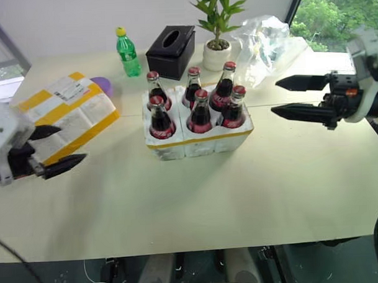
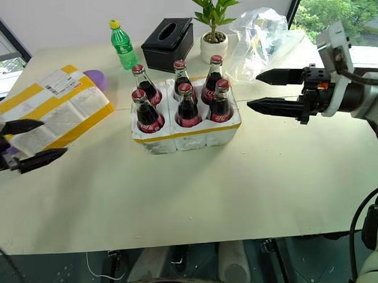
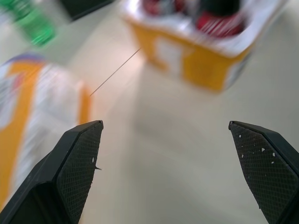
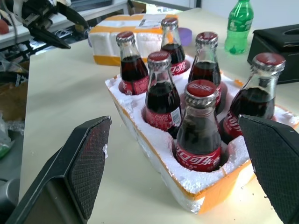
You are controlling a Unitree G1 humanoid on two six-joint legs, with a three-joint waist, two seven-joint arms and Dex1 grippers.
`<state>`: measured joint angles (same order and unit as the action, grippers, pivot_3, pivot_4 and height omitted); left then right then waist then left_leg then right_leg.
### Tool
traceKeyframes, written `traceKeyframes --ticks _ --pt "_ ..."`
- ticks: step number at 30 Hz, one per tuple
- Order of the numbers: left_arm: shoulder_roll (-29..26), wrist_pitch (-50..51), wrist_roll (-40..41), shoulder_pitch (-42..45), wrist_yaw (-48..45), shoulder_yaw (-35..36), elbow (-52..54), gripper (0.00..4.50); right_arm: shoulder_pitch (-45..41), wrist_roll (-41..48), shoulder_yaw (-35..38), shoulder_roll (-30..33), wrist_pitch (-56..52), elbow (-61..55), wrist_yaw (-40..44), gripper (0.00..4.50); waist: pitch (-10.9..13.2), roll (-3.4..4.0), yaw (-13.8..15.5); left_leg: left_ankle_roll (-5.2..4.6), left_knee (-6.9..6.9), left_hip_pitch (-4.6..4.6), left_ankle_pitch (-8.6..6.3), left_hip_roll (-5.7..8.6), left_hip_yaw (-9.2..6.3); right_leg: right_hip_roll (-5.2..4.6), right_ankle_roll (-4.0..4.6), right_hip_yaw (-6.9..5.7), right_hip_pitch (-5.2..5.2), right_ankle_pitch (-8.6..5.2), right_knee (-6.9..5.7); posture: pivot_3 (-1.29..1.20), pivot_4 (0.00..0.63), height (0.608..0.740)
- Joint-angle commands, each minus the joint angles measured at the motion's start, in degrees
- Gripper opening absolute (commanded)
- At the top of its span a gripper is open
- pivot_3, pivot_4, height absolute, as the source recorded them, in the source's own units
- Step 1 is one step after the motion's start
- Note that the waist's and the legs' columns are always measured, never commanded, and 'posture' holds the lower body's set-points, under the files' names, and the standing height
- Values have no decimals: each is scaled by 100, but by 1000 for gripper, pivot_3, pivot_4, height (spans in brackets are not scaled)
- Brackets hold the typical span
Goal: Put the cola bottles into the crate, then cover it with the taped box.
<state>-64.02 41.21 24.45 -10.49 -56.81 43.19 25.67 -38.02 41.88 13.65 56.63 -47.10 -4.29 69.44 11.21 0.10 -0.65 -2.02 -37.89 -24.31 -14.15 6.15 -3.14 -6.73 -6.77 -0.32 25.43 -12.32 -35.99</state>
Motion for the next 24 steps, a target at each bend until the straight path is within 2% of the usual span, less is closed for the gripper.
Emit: traceKeyframes --ticks 1,3,6,11,16,24 --pt "203 -1181 -1605 -1126 200 730 -401 4500 -51 259 60 -116 29 -207 66 4439 -3 3 4 -1 2 -1 -1 0 0 -1 5 0 1 -2 6 0 150 732" --pt "269 -1937 -2309 -1488 662 665 -976 4500 -60 234 -10 -159 47 -222 54 4439 -3 0 14 -2 9 0 -4 1 4 -5 17 1 0 -9 9 0 150 732" --pt "339 -2542 -2658 -1354 1143 397 -1660 4500 -99 248 -36 -163 43 -198 62 4439 -4 -1 95 12 9 -1 -13 0 2 -6 18 -2 0 -10 11 0 150 732" --pt "232 -3808 -3445 -288 2388 -853 -3402 4500 -208 321 -23 -132 -58 -166 -8 4439 -7 1 174 11 7 4 -14 1 -2 -4 18 -9 -1 -8 44 0 150 732" --pt "131 -4961 -4072 814 3195 -2050 -4949 4500 -213 410 17 22 -186 -321 -2 4439 -11 -8 135 6 9 -7 -17 3 1 -2 -4 -9 0 6 42 0 150 732" --pt "145 -5919 -4515 2024 3893 -3161 -6631 4500 -54 745 301 386 -504 -710 19 4439 -13 -11 125 7 12 -7 -16 2 10 -6 -4 -8 13 6 12 0 150 732"
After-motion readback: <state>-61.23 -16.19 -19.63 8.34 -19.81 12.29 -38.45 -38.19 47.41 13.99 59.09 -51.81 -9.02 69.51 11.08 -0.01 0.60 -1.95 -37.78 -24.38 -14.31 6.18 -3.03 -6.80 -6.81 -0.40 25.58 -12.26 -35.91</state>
